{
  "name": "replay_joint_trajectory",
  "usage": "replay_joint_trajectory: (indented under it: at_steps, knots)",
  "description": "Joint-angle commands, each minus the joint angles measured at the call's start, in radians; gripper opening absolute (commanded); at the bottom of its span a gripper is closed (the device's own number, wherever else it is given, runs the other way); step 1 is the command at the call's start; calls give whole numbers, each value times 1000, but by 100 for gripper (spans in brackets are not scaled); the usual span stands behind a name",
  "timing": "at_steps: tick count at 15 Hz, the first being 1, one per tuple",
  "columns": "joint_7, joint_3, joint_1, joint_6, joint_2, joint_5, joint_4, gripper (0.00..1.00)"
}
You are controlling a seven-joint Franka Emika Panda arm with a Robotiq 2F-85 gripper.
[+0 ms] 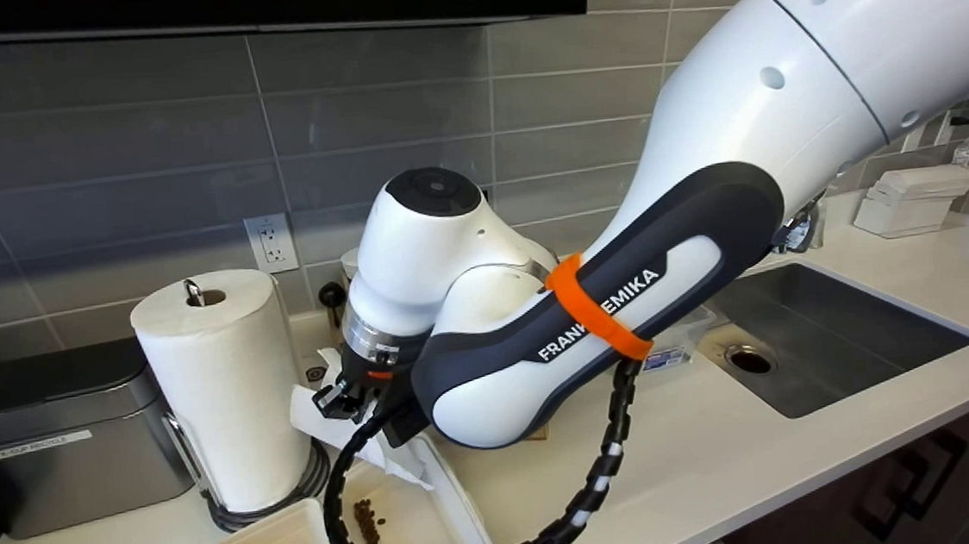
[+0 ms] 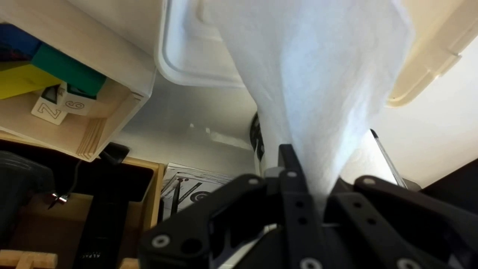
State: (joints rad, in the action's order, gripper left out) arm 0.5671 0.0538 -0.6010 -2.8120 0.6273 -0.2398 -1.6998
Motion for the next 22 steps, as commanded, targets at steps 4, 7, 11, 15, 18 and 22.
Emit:
replay_joint_trajectory:
  at_steps: [4,7,11,15,18,22]
  knots:
    - [6,-4,-14,-5,-82,34,-119,0]
    - [29,22,-32,-19,-96,13,-140,0]
    - [38,44,-42,-39,-106,3,-160,0]
    - [29,48,-36,-109,-93,11,-175,0]
    - [36,98,-73,-191,-89,6,-198,0]
    - [63,162,-124,-292,-85,-14,-226,0]
